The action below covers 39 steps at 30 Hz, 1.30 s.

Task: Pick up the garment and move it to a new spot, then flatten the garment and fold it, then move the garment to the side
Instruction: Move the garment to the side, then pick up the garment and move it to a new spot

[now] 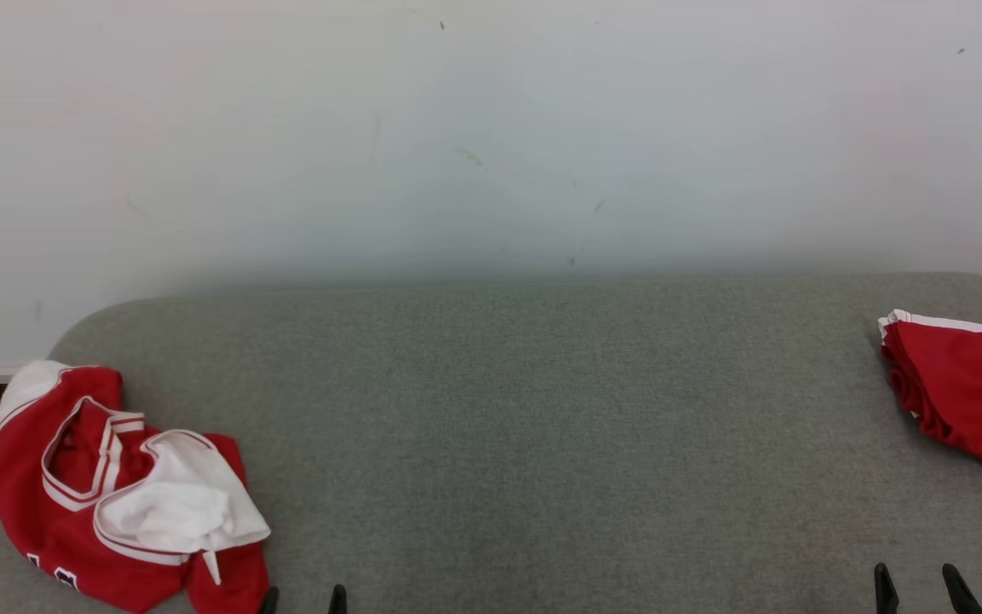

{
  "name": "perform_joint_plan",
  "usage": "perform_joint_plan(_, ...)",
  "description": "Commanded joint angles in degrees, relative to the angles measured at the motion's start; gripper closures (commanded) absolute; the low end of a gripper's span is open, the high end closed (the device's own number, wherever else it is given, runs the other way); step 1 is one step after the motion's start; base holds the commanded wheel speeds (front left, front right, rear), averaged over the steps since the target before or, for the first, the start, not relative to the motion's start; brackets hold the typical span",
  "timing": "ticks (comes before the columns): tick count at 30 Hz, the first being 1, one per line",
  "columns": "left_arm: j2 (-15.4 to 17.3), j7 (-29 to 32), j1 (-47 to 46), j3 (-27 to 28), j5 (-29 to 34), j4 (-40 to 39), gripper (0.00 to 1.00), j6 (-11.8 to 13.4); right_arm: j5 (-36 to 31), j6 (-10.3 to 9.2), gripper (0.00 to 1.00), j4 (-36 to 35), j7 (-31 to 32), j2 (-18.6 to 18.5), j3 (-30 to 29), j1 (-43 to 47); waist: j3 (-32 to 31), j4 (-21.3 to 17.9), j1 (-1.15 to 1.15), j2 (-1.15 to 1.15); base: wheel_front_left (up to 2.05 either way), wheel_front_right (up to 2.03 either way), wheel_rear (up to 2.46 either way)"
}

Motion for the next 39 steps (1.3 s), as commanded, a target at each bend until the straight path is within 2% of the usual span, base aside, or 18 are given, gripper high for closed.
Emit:
perform_joint_plan(1, 0.2, 0.0, 0.2, 0.3, -0.4, -0.1, 0.0, 0.0, 0.5, -0.11, 0.0, 0.8, -0.2, -0.1, 0.6, 0.7, 0.1, 0.1, 0.01, 0.0, 0.0, 0.0, 0.0)
perform_joint_plan(31, 0.2, 0.0, -0.6, -0.2, -0.2, -0.3, 0.0, -0.1, 1.4, -0.11, 0.0, 2.3, -0.2, -1.1, 3.0, 0.1, 0.0, 0.0, 0.01, 0.0, 0.0, 0.0, 0.0)
perform_joint_plan(39, 0.2, 0.0, -0.7, -0.5, 0.4, 0.0, 0.0, -0.4, 1.6, -0.11, 0.0, 1.7, -0.2, -0.8, 2.9, 1.1, -0.5, 3.8, 0.01, 0.0, 0.0, 0.0, 0.0)
